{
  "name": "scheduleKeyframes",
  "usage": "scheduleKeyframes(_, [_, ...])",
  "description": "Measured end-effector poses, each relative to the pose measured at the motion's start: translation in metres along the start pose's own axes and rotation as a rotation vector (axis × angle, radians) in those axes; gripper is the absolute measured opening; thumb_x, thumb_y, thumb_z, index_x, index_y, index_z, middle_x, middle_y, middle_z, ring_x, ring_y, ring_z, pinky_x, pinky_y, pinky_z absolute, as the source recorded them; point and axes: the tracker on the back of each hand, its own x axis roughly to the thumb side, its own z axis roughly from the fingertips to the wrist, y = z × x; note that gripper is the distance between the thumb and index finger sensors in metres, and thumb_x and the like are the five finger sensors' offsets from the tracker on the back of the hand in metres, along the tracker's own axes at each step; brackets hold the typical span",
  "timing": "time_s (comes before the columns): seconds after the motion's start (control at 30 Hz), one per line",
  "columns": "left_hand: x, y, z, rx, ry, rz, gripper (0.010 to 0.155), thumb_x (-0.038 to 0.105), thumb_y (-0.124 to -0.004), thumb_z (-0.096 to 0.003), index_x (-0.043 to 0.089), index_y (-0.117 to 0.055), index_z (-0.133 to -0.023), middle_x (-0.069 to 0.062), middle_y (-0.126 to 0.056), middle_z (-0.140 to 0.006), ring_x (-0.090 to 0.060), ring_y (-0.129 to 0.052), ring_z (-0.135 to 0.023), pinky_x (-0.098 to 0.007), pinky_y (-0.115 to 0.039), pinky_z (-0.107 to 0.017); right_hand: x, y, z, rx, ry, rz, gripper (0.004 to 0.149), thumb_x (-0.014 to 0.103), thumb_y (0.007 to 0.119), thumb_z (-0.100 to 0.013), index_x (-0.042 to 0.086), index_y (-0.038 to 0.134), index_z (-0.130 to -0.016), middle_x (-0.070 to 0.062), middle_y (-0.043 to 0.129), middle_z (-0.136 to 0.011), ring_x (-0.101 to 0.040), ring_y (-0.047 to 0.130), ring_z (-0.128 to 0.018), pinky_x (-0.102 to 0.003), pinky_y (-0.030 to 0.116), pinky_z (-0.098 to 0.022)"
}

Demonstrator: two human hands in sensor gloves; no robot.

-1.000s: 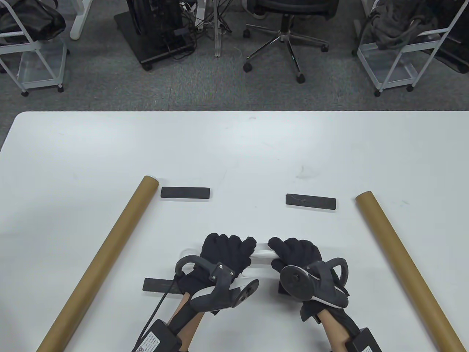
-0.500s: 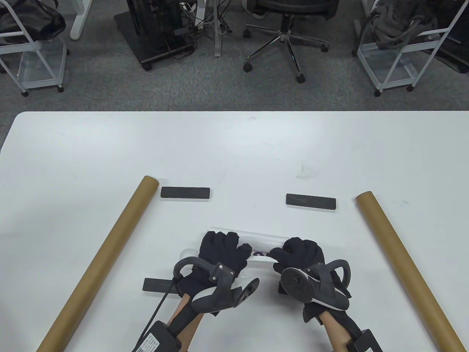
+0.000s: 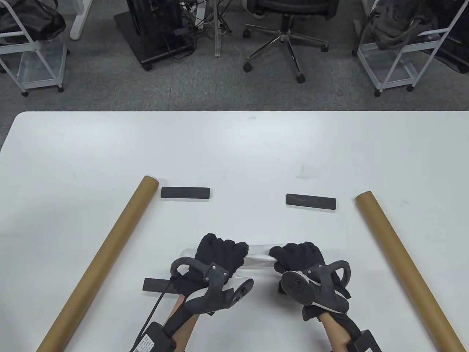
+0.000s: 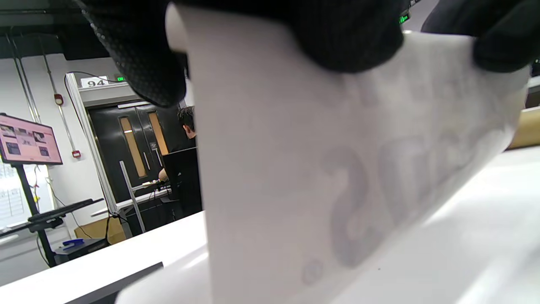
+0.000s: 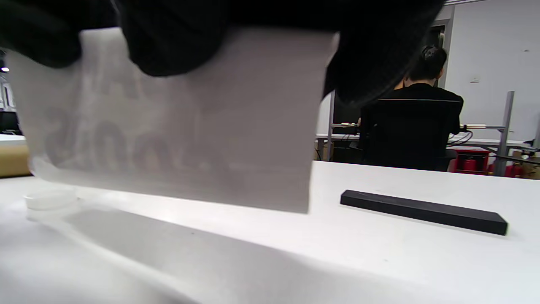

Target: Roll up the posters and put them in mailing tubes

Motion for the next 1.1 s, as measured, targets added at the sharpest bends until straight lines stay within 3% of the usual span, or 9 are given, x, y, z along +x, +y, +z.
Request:
scheduleKeyframes(0.23, [0.003,0.0,-0.001,-0.067,-0.052,0.035,0.045,0.039,-0.048,-0.0559,0.032,-0.067,-0.097,0.008,-0.087,-0.075,-0.017,-0.089,-0.058,-0.053,-0.073,-0.074,0.001,0.0,0.0,0.04,0.007,0.006,0.045,0.023,0.064,-0.052,0.018,0.066,-0.097,-0.003,0.085,-0.082,-0.028,0.094,-0.066,-0.06,0.074,-0.064])
scheduleKeyframes(0.33, [0.003,-0.002,-0.001,-0.117,-0.065,0.013,0.052,0.057,-0.056,-0.0489,0.033,-0.064,-0.095,0.009,-0.084,-0.074,-0.017,-0.088,-0.059,-0.054,-0.072,-0.075,0.0,0.0,-0.001,0.093,-0.013,-0.061,0.044,0.022,0.057,-0.056,0.015,0.059,-0.1,-0.009,0.079,-0.082,-0.032,0.086,-0.062,-0.066,0.068,-0.065])
scheduleKeyframes(0.47, [0.004,-0.003,-0.003,-0.101,-0.053,-0.036,0.047,0.06,-0.073,-0.0416,0.036,-0.069,-0.082,0.012,-0.086,-0.068,-0.014,-0.09,-0.054,-0.051,-0.076,-0.073,0.0,0.003,-0.001,0.13,-0.038,-0.114,0.044,0.026,0.054,-0.059,0.014,0.054,-0.101,-0.01,0.074,-0.081,-0.033,0.081,-0.06,-0.069,0.065,-0.065])
scheduleKeyframes(0.53, [0.005,-0.003,-0.003,-0.094,-0.049,-0.031,0.038,0.056,-0.077,-0.0414,0.035,-0.076,-0.073,0.012,-0.09,-0.06,-0.014,-0.093,-0.048,-0.05,-0.08,-0.07,0.003,0.005,-0.001,0.144,-0.05,-0.067,0.058,0.045,0.066,-0.053,0.018,0.052,-0.102,-0.007,0.073,-0.08,-0.031,0.08,-0.059,-0.068,0.066,-0.066])
scheduleKeyframes(0.63, [0.009,-0.001,-0.001,-0.125,-0.056,-0.021,0.033,0.055,-0.076,-0.0436,0.034,-0.081,-0.068,0.011,-0.093,-0.058,-0.016,-0.095,-0.048,-0.05,-0.08,-0.07,0.005,0.004,-0.001,0.069,-0.043,0.005,0.045,0.041,0.071,-0.049,0.025,0.067,-0.09,0.0,0.081,-0.068,-0.026,0.086,-0.05,-0.063,0.073,-0.063])
scheduleKeyframes(0.8, [0.015,-0.001,0.001,-0.088,-0.081,-0.092,0.034,0.053,-0.07,-0.0484,0.037,-0.08,-0.078,0.01,-0.094,-0.077,-0.019,-0.097,-0.068,-0.05,-0.077,-0.073,0.005,0.003,0.001,0.057,-0.04,-0.005,0.039,0.038,0.07,-0.05,0.026,0.076,-0.087,-0.001,0.085,-0.07,-0.029,0.089,-0.056,-0.064,0.071,-0.064])
scheduleKeyframes(0.93, [0.019,0.0,0.001,-0.078,-0.065,-0.106,0.044,0.049,-0.068,-0.0494,0.037,-0.081,-0.09,0.001,-0.083,-0.096,-0.022,-0.09,-0.078,-0.053,-0.072,-0.076,0.005,0.003,0.001,0.053,-0.021,0.021,0.041,0.035,0.069,-0.049,0.024,0.078,-0.087,-0.011,0.074,-0.092,-0.037,0.083,-0.071,-0.067,0.065,-0.067])
scheduleKeyframes(1.03, [0.019,0.001,0.001,-0.088,-0.052,-0.066,0.048,0.044,-0.067,-0.0506,0.033,-0.082,-0.095,-0.001,-0.081,-0.098,-0.024,-0.089,-0.079,-0.055,-0.072,-0.076,0.005,0.002,0.0,0.048,-0.015,0.012,0.042,0.034,0.069,-0.049,0.022,0.077,-0.089,-0.01,0.075,-0.087,-0.034,0.084,-0.067,-0.066,0.067,-0.066])
scheduleKeyframes(1.1, [0.016,0.002,0.001,-0.071,-0.052,-0.039,0.051,0.042,-0.068,-0.0505,0.03,-0.079,-0.099,0.004,-0.086,-0.091,-0.018,-0.093,-0.072,-0.051,-0.077,-0.074,0.004,0.0,0.001,0.036,-0.017,0.003,0.044,0.034,0.07,-0.048,0.021,0.077,-0.09,-0.006,0.079,-0.081,-0.032,0.087,-0.064,-0.064,0.069,-0.065])
